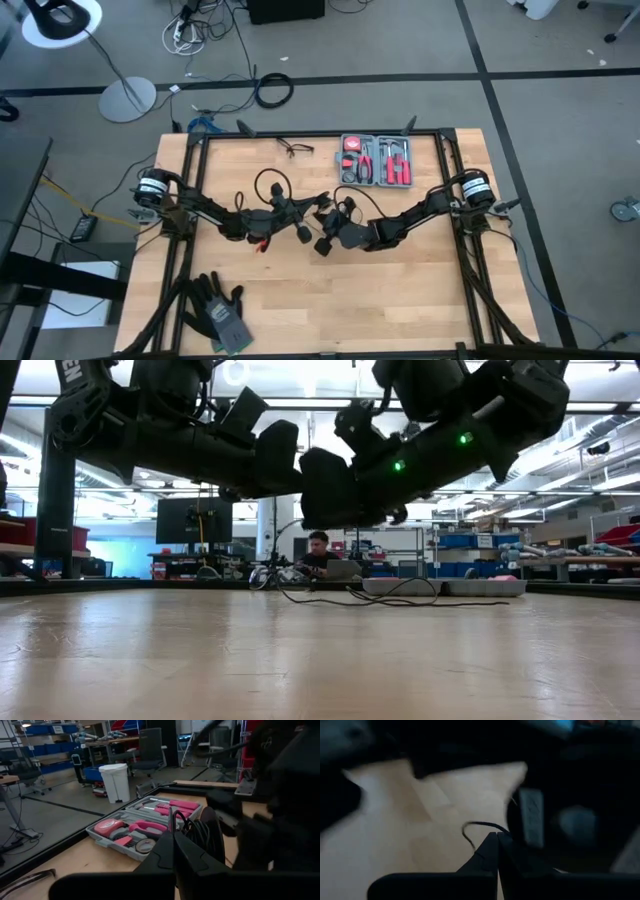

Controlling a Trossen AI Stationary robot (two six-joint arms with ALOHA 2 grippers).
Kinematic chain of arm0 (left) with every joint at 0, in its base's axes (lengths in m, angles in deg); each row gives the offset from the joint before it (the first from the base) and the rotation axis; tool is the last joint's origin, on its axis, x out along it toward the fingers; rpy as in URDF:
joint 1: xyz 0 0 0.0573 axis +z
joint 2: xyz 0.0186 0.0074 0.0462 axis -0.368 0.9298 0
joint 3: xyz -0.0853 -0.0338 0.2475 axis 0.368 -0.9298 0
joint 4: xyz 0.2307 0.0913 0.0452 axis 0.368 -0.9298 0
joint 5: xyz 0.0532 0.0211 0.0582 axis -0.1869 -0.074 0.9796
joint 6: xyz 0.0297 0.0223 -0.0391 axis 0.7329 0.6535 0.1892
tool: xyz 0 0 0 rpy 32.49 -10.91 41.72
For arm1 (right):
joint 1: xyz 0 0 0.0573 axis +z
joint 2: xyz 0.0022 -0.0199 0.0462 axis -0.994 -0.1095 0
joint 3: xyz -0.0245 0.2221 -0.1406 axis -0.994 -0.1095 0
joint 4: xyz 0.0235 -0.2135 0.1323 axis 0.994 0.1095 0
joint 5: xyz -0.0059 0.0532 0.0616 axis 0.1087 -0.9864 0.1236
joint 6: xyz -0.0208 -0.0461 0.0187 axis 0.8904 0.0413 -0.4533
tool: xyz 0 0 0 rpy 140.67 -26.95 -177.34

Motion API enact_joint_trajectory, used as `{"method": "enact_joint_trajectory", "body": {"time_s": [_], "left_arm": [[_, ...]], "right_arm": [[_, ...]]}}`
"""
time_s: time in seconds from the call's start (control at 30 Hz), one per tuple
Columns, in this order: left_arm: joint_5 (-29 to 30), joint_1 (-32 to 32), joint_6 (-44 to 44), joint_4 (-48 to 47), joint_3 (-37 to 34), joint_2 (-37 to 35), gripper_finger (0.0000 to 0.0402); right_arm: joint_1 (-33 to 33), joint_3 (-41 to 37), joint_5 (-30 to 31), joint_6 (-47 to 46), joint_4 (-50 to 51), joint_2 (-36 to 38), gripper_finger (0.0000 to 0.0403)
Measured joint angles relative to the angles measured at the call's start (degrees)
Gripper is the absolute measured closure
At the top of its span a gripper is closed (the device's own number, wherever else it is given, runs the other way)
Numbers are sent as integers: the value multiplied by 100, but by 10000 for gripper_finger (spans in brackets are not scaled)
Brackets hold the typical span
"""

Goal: Coil cords
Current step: Coil the black wire onto the spool

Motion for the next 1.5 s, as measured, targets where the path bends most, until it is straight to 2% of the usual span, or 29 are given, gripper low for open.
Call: {"method": "enact_joint_trajectory", "body": {"time_s": [0.27, 0.47, 0.53, 0.63, 0.7, 0.77, 0.9, 1.0, 1.1, 1.2, 1.37, 1.5], "left_arm": [[44, 0, -2, -100, 0, 0, 402], [260, 0, 26, -196, -1, 0, 402], [381, 0, 68, -176, -3, 0, 402], [449, 2, 127, -5, -107, 0, 402], [455, 2, 70, 280, -247, 0, 402], [448, 2, 9, 596, -402, 0, 402], [136, 2, 37, 1441, -698, -1, 402], [-246, 2, 267, 2067, -832, -2, 402], [-517, 0, 628, 2395, -859, -4, 402], [-666, 9, 886, 2446, -843, -4, 402], [-658, 15, 1081, 2466, -837, -4, 402], [-651, 15, 1090, 2481, -837, -4, 402]], "right_arm": [[-11, 2, -121, 508, -721, 0, 403], [121, 2, -98, 719, -678, 33, 403], [253, 2, 101, 783, -450, 138, 403], [517, -128, 1008, 768, 94, 514, 403], [701, -378, 1484, 657, 365, 894, 403], [864, -754, 1617, 445, 423, 1333, 403], [1092, -1642, 1592, -343, 430, 2029, 403], [1155, -2195, 1281, -1183, 287, 2220, 403], [1080, -2428, 780, -1598, -68, 1975, 403], [913, -2344, 618, -1464, -770, 1359, 397], [631, -1812, 584, -383, -2307, 98, 372], [539, -1369, 586, 424, -3351, -607, 349]]}}
